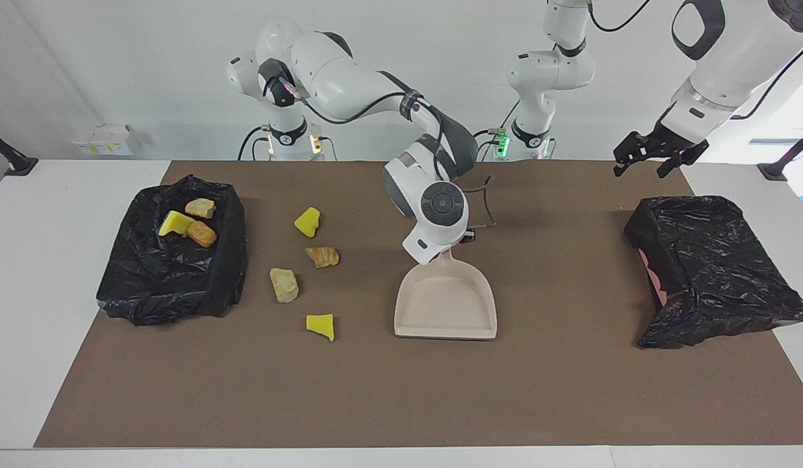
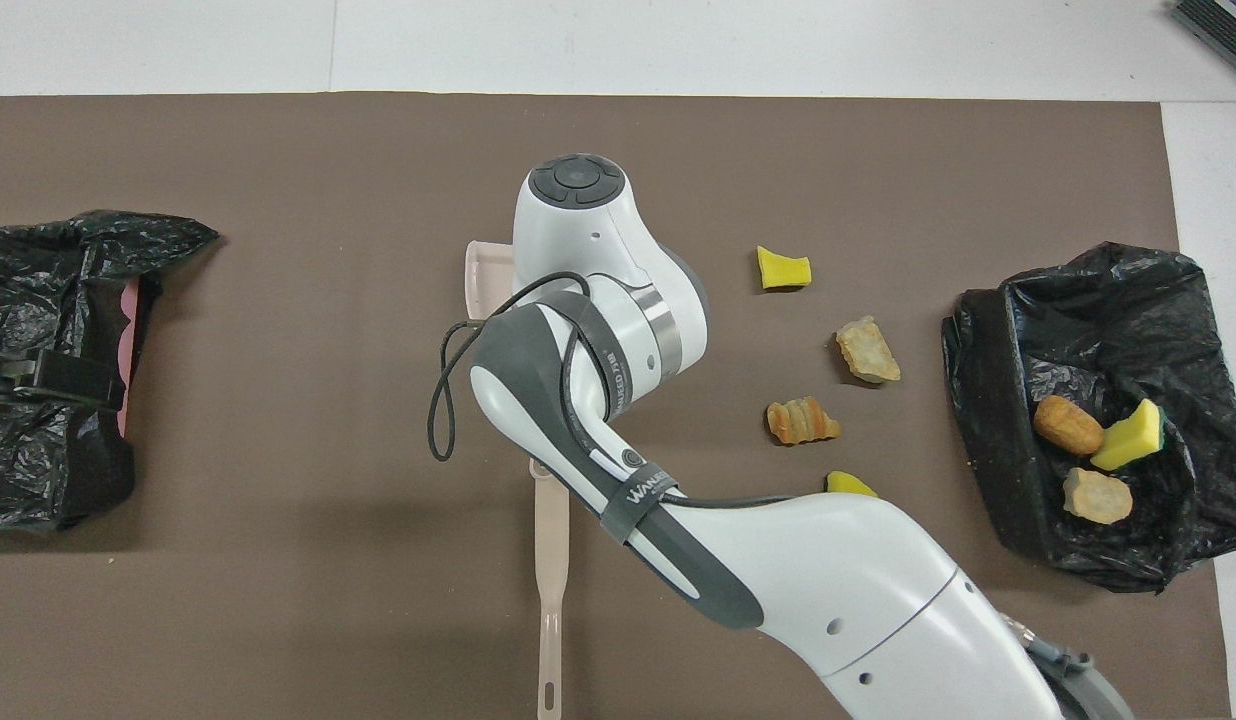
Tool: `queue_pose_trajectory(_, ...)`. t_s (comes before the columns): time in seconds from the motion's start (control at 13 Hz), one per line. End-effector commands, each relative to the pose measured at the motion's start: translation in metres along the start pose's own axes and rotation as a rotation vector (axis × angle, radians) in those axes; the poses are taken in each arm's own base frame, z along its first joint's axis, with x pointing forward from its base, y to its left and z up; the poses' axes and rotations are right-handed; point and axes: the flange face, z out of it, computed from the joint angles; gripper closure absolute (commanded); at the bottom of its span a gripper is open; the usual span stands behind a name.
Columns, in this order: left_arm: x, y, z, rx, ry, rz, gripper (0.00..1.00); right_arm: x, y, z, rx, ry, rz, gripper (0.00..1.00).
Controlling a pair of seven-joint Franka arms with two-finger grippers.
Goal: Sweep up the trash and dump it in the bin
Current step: 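Return the dustpan to the table center with the right gripper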
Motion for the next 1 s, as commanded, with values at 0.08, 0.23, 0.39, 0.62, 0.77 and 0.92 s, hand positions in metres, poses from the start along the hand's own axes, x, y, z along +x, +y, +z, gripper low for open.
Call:
queue_pose_trajectory(0.08, -0.002, -0.003, -0.003, 0.019, -0.011, 0.005, 0.0, 0.005, 0.0, -0.004, 0.008, 0.018, -0.027, 0.7)
queue_pose_trajectory(0.23, -0.002, -0.003, -0.003, 0.019, -0.009, 0.005, 0.0, 0.003, -0.003, -0.004, 0.003, 0.028, -0.031, 0.63)
queue_pose_trajectory(0.39, -0.002, -0.003, -0.003, 0.019, -0.009, 0.005, 0.0, 0.001, -0.002, -0.011, 0.004, 0.039, -0.033, 0.54)
queue_pose_trajectory(0.62, -0.002, -0.003, -0.003, 0.019, -0.009, 0.005, 0.0, -0.016, -0.002, -0.04, 0.016, 0.069, -0.043, 0.45)
queue_pose_trajectory(0.77, -0.002, -0.003, -0.003, 0.019, -0.009, 0.005, 0.0, -0.042, -0.008, -0.064, 0.025, 0.084, -0.054, 0.43)
queue_pose_trajectory(0.92, -0.002, -0.003, -0.003, 0.019, -0.009, 0.005, 0.0, -0.077, -0.014, -0.057, -0.016, 0.055, -0.044, 0.43)
